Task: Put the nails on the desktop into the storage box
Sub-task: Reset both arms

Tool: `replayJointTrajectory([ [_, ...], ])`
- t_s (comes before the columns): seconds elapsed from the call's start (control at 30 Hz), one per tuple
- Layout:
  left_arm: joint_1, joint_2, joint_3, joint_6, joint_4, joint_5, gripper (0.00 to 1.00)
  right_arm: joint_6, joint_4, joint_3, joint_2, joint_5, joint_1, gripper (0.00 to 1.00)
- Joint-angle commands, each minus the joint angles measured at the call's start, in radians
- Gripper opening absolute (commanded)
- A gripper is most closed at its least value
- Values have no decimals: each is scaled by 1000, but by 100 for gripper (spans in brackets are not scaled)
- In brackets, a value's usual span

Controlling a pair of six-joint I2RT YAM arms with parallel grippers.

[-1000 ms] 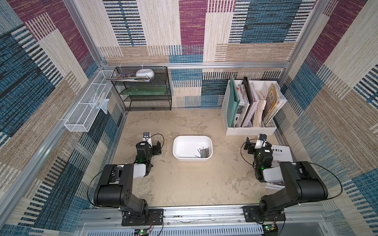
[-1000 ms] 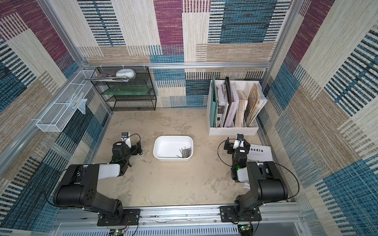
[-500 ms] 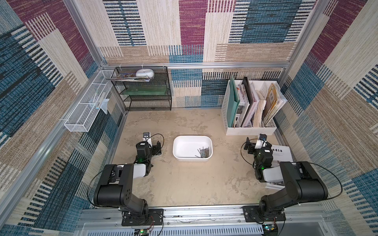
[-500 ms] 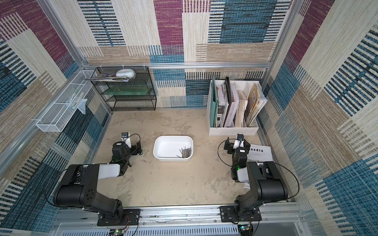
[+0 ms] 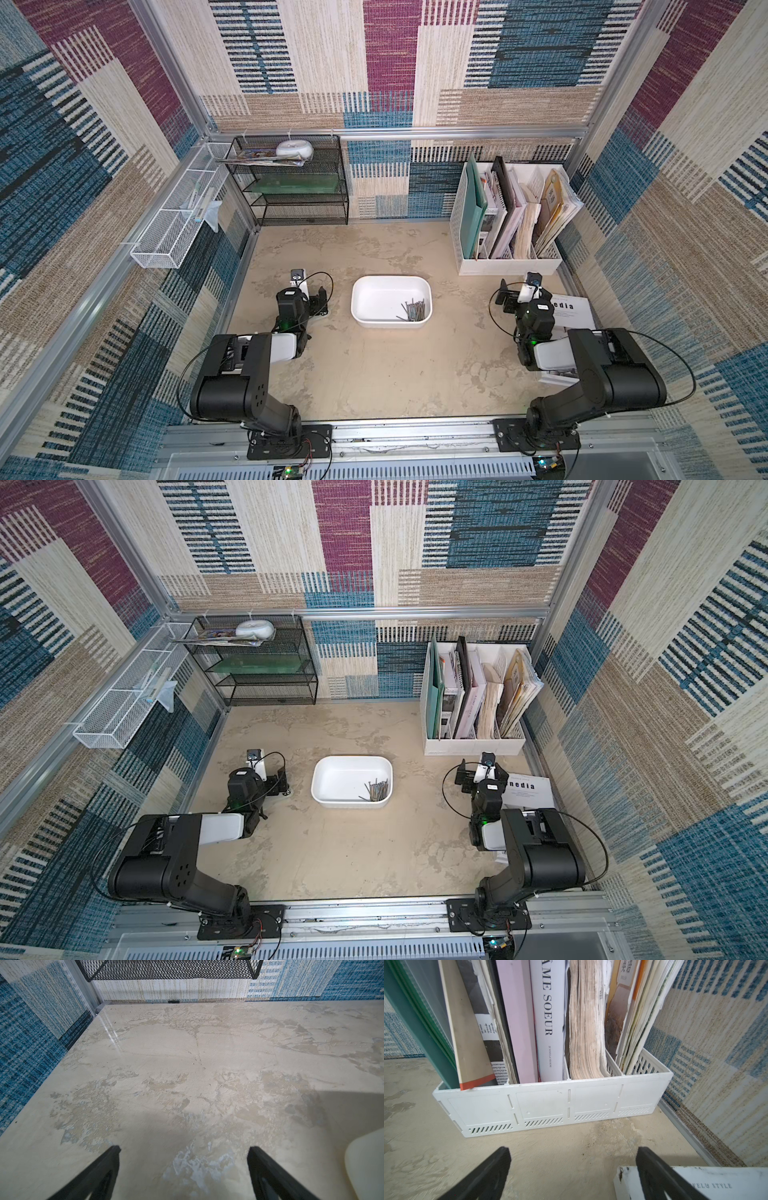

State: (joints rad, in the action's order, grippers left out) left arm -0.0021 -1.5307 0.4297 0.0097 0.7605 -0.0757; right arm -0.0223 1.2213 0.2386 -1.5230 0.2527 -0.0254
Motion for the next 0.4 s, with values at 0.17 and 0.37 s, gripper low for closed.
replayJointTrajectory([
  [0.17,2,2,1,-1,16,14,99,-8,9,5,0,-6,2,99],
  [0.37,1,2,1,-2,16,13,99,-8,8,5,3,-11,5,99],
])
